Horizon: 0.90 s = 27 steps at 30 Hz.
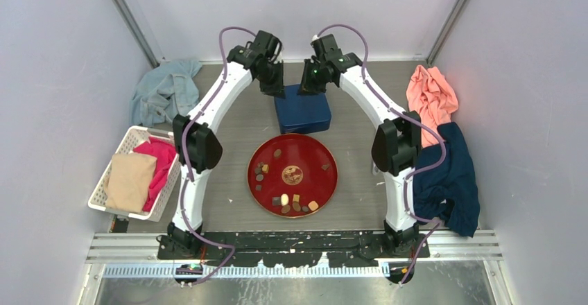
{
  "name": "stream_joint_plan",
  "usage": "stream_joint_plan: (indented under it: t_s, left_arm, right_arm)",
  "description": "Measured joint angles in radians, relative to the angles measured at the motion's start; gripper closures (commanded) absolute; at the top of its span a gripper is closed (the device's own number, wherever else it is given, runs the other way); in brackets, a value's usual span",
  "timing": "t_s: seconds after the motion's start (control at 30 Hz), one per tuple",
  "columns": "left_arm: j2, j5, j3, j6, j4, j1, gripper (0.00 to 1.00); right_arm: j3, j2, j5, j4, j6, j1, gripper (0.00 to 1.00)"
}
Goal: Pack the chocolate
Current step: Close the box lid on the packing box.
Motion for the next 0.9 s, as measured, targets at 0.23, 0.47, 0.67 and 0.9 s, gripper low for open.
stream_joint_plan:
  t_s: [0.23, 0.47, 0.67, 0.9]
  left_arm:
    - [-0.019, -0.036, -0.095, -0.011, 0.001, 0.007, 0.76]
    - [-0.019, 0.04, -0.226, -0.087, 0.074, 0.099, 0.48]
    - [-0.019, 0.187, -0.332, -0.183, 0.196, 0.181, 0.48]
    - [-0.005, 0.318, -0.378, -0.253, 0.264, 0.17, 0.54]
  right_arm:
    - [-0.103, -0.018, 0.013, 0.014, 0.014, -0.031, 0.55]
    - [-0.219, -0.023, -0.051, 0.065, 0.066, -0.218, 0.44]
    - [-0.256, -0.019, -0.137, 0.142, 0.114, -0.325, 0.35]
    - [-0.304, 0.034, -0.27, 0.218, 0.183, -0.306, 0.35]
